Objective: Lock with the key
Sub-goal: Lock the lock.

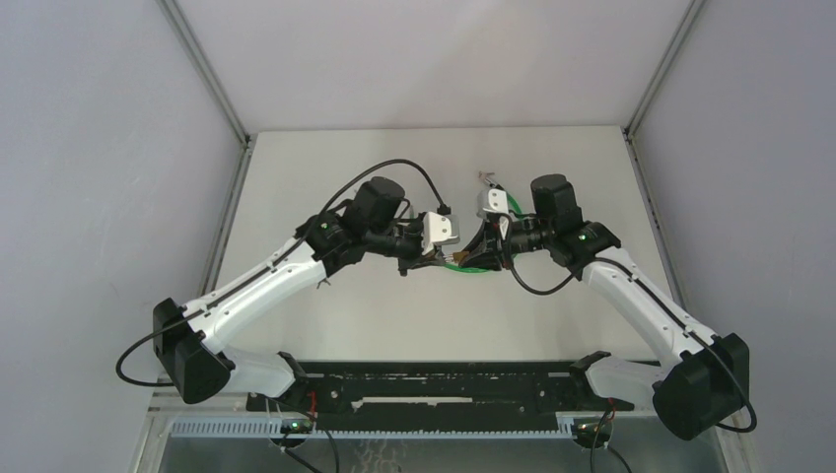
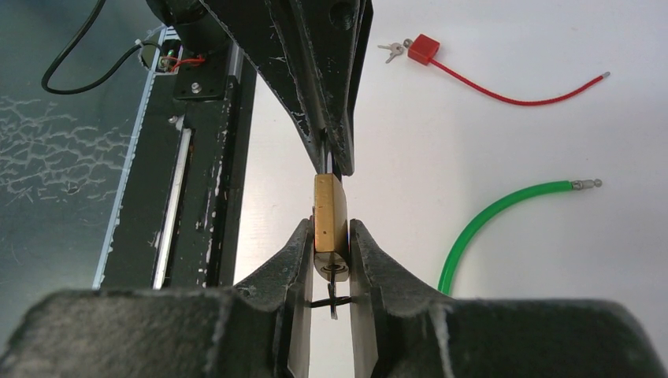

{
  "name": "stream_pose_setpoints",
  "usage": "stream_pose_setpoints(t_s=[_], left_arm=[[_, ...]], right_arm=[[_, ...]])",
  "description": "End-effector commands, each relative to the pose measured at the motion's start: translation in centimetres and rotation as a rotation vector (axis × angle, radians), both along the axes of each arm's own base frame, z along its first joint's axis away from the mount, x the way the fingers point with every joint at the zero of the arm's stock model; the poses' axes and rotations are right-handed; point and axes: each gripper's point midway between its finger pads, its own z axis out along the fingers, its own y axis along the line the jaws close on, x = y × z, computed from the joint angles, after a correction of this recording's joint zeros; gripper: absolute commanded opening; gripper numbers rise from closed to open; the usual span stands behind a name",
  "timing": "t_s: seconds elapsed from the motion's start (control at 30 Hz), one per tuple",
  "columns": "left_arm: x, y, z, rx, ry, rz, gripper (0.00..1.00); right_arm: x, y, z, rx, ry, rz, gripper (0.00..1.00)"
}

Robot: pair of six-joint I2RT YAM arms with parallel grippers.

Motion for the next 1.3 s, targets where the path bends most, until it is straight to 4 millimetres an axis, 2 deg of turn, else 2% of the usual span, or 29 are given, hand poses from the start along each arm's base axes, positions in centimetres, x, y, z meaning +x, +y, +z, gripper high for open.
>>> stream_pose_setpoints(t_s=[0.0, 0.33, 0.8, 1.27], left_arm=[[-0.8, -1.8, 4.5, -0.142, -0.031, -0.075, 0.0], [-1.9, -2.3, 4.8, -0.163, 0.02, -0.121, 0.0], [-2.3, -2.9, 5.1, -0.179, 0.074, -0.148, 0.0], [-0.4, -3.9, 6.8, -0.238, 0.051, -0.059, 0.0]], right_arm=[[0.4, 0.5, 0.9, 0.017, -0.057, 0.008, 0.0], [0.4, 0.5, 0.9, 0.015, -0.115, 0.001, 0.0], [0.1, 0.9, 0.4, -0.001, -0.14, 0.018, 0.0], [0.0, 1.2, 0.9, 0.06, -0.108, 0.004, 0.0]])
